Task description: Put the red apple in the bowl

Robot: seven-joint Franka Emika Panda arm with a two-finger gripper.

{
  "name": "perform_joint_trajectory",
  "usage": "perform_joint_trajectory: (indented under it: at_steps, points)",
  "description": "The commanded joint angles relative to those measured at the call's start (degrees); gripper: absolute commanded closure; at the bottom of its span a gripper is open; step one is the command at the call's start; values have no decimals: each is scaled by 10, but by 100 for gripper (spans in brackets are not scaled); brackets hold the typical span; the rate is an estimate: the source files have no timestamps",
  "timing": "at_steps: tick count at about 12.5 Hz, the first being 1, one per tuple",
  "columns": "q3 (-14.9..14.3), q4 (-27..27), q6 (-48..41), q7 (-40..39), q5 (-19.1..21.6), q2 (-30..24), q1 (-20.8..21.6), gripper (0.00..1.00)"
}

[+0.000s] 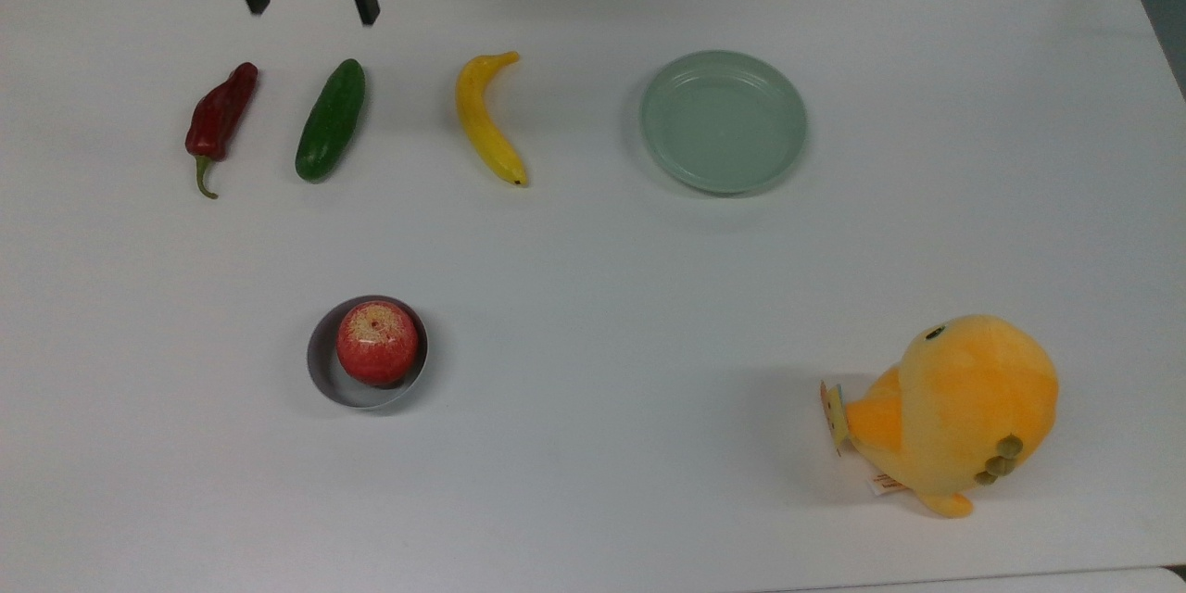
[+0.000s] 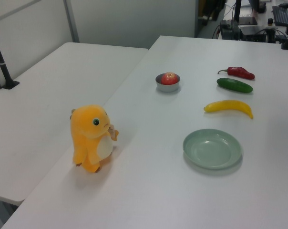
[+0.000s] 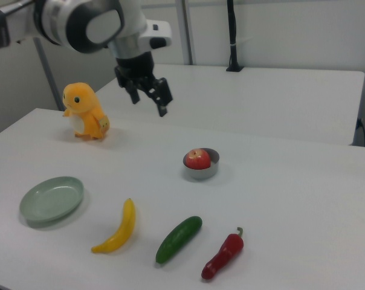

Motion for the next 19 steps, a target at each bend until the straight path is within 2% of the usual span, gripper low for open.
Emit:
perform_joint_trajectory:
  at_steps: [1, 5, 9, 12, 15, 17, 19]
  points:
    - [6, -27, -84, 40, -11, -60, 18, 0]
    - [12, -32, -138, 95, -10, -84, 81, 0]
    - [54, -36, -137, 102, -10, -84, 84, 0]
    - [81, -64, -108, 94, -24, -81, 84, 0]
    - [86, -97, -40, 34, -48, -74, 83, 0]
    - [83, -97, -14, -17, -63, -65, 79, 0]
    - [81, -97, -9, -29, -74, -64, 76, 0]
